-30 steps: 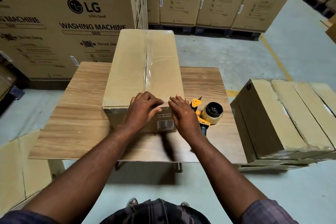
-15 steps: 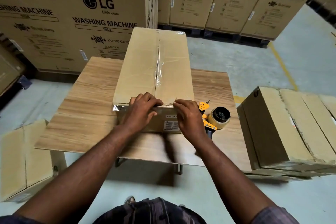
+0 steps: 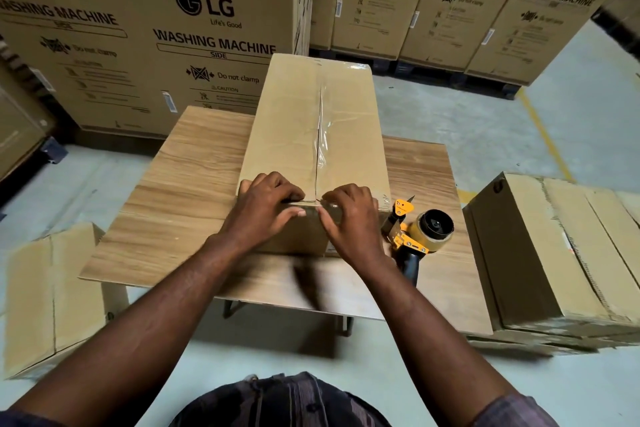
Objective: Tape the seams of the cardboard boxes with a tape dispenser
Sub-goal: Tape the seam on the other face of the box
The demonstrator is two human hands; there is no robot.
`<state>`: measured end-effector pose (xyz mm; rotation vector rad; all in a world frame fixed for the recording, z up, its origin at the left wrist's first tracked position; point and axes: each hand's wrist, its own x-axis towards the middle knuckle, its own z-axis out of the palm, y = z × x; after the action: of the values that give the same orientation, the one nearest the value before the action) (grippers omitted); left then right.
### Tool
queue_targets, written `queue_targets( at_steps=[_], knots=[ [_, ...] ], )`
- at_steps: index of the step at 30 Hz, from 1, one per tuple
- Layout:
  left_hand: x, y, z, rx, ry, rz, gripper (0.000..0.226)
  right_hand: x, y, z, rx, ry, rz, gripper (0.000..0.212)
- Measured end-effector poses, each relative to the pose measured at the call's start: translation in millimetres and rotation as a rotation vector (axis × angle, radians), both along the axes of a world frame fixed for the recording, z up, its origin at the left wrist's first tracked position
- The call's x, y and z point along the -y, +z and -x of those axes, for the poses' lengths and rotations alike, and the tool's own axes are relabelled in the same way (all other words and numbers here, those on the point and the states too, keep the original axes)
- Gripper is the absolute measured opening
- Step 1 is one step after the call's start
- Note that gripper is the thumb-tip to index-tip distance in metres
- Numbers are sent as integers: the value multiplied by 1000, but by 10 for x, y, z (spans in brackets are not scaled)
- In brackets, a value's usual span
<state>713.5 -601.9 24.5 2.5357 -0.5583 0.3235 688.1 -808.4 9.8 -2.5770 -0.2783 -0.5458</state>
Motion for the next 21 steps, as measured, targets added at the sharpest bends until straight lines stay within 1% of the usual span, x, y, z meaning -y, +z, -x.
queue_targets(
  at_steps=[2,4,5,7,8,11,13,16,18,19,21],
  knots=[
    [-101,-10,-30,14,25,20,27,-111,3,-59,-16,12,15,15],
    [-214,-29,-43,-21,13,26,33,-126,-35,-58,-19,-2,10,15],
    [-269,-34,-45,-44,-6,18,39,-122,-60,-38,-21,-5,9,18],
    [-323,-42,-29,-84,-36,-10,49,-116,-87,21,-35,-16,36,32],
    [-331,-43,-18,-88,-42,-12,49,-130,-80,33,-39,-31,48,34],
    [-399,-29,-34,-44,-9,65,33,-288,7,-35,-40,-54,16,24],
    [-503,-45,-70,-12,26,110,27,-431,27,-91,-49,-36,-5,20],
    [-667,-117,-96,-52,-13,226,31,-527,-18,-71,-45,-63,12,20],
    [-703,-123,-56,-137,-7,342,40,-529,-48,-24,-59,-75,10,27],
    [-688,-111,-27,-184,33,416,47,-527,-51,-10,-70,-85,13,31],
    [-657,-90,24,-245,168,572,60,-588,-20,-11,-80,-109,19,29]
  ],
)
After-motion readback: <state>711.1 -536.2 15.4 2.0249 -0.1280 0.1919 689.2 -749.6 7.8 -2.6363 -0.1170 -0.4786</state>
